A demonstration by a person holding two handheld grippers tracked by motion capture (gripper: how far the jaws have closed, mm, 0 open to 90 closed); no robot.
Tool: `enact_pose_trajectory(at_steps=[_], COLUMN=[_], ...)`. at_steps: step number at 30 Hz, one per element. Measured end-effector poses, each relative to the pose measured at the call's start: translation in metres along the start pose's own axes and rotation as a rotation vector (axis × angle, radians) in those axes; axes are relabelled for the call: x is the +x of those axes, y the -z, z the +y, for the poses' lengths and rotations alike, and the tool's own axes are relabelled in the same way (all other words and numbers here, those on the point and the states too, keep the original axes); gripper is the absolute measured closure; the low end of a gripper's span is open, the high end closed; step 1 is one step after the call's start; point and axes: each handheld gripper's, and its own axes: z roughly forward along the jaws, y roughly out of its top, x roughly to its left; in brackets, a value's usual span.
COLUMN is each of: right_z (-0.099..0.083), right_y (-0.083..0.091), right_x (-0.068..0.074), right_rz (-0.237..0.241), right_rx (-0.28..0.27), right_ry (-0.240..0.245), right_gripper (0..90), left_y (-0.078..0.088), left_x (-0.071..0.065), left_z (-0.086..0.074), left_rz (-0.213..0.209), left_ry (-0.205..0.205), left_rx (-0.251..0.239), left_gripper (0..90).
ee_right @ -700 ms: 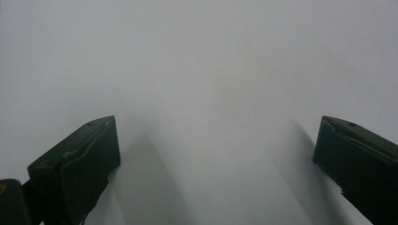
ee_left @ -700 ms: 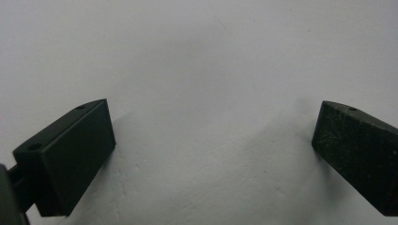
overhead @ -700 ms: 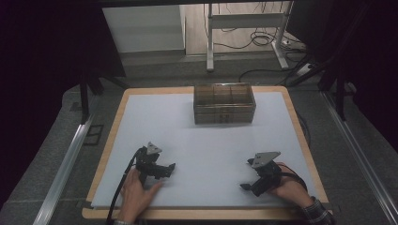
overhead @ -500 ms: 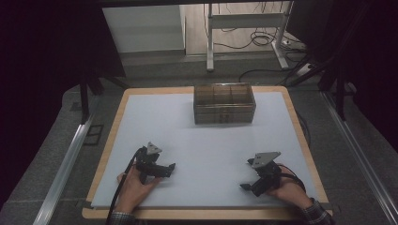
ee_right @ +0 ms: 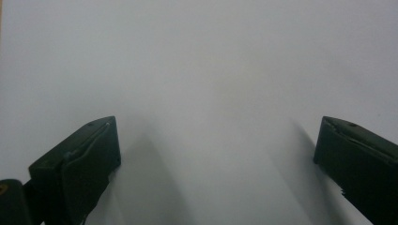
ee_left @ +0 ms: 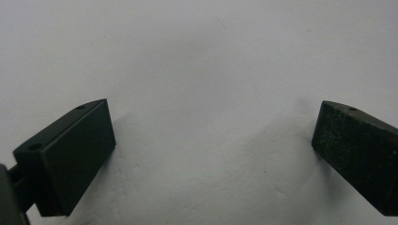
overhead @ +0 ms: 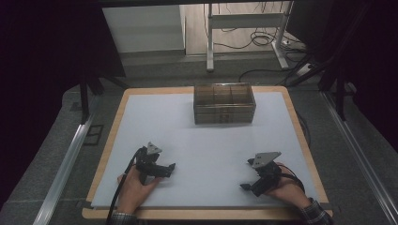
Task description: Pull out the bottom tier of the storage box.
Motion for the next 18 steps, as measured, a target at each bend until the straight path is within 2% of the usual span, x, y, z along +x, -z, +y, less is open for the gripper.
enact_pose_trajectory(at_steps=[11, 18], right_z=[0.0006, 0.0013], right_y=[0.0003, 0.002], right_x=[0.0002, 0.0004], right_rz=[-0.001, -0.001], right_rx=[0.003, 0.005], right_ry=[0.001, 0.002], right_gripper=[0.9, 4.2], left_y=[0.0, 0.0], left_x=[0.0, 0.0], left_z=[0.0001, 0.0001], left_rz=[0.0, 0.0], left_ry=[0.0, 0.0], left_rx=[0.0, 0.0], left_gripper=[0.0, 0.0])
